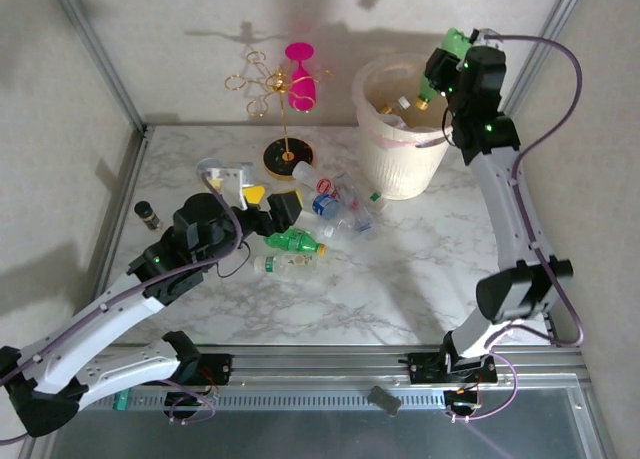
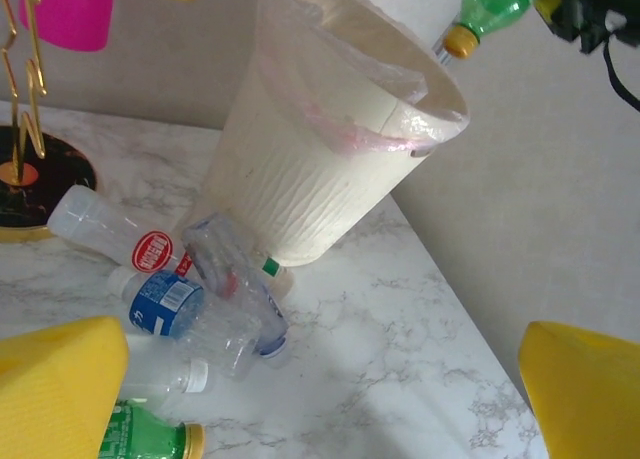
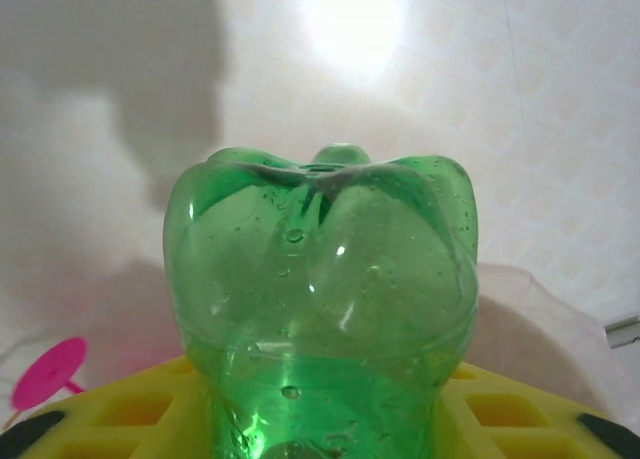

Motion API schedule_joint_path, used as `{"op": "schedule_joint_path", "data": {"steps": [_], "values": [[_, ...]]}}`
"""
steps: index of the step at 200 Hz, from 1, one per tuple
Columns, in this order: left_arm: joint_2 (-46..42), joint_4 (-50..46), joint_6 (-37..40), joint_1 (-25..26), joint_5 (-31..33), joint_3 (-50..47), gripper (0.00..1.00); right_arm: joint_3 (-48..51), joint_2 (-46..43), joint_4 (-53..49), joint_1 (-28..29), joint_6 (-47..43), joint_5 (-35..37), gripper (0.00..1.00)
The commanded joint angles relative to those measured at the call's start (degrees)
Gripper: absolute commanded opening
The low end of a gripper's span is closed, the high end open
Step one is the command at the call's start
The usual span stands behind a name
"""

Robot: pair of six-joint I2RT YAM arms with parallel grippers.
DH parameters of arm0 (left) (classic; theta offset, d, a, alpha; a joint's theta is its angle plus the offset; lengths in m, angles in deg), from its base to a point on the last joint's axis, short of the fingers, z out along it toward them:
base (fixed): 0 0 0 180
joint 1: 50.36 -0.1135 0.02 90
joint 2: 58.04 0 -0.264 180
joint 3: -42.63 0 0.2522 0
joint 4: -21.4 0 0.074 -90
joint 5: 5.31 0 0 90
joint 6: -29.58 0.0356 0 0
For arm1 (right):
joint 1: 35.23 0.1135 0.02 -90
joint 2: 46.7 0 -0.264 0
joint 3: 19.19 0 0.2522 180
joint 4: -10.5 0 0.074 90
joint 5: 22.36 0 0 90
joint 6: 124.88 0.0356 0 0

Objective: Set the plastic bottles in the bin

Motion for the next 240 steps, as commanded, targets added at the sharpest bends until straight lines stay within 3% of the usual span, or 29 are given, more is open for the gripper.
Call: {"op": "schedule_joint_path", "data": {"steps": [1, 66, 153, 211, 240], "values": [[1.3, 1.9, 0.9, -0.4, -1.9, -0.2, 1.0, -6.0, 4.7, -1.6, -0.2, -4.9, 3.6, 0.46], [0.4, 1.3, 2.6, -0.4, -1.9, -2.0, 1.0, -19.0, 19.6, -9.3, -0.2, -13.9, 9.4, 0.49], [2.3, 1.8, 1.0, -0.4, -1.3, -2.9, 1.0, -18.4, 29.1, -12.4, -0.4, -14.9, 7.6, 0.56], [2.3, 1.0, 0.9, -0.4, -0.8, -2.9, 1.0, -19.0, 28.9, -12.9, -0.5, -14.5, 5.5, 0.79], [1.8, 0.0, 1.4, -0.4, 0.0, -2.2, 1.0, -18.8, 25.9, -12.6, -0.5, -14.6, 5.7, 0.85]]}}
